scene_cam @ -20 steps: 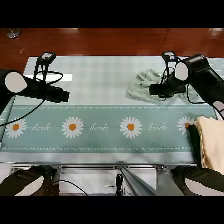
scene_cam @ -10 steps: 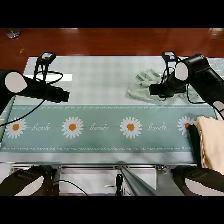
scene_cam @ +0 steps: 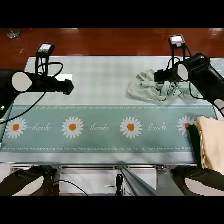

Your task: Fold the shirts.

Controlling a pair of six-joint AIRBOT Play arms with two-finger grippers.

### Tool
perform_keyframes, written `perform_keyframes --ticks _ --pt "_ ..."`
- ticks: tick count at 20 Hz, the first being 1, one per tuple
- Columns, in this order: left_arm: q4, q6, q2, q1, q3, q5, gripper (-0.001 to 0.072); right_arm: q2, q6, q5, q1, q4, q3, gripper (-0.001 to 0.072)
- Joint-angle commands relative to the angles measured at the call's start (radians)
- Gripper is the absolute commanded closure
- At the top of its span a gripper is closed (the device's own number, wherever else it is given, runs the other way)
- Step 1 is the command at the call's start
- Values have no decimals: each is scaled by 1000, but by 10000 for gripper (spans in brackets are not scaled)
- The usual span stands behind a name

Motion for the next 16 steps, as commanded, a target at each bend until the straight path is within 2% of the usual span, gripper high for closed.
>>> perform_keyframes --ticks 1,2,4,5,7,9,12,16 --pt "150 10 -37 2 1 159 1 -53 178 -145 -137 -186 18 81" --pt "183 9 -41 2 1 182 2 -84 207 -145 -194 -159 42 82" --pt "188 8 -42 6 0 227 3 -171 192 -146 -308 -36 114 83" --pt "188 8 -42 8 0 241 3 -227 137 -147 -355 66 159 83" --pt "188 8 -45 8 0 243 3 -343 -50 -134 -412 303 264 83" --pt "188 8 -52 8 0 232 4 -448 -208 -69 -423 478 365 84" --pt "188 -12 -66 8 0 197 3 -534 -337 40 -401 552 441 83" --pt "187 -82 -91 7 0 130 3 -568 -356 149 -382 549 441 97"
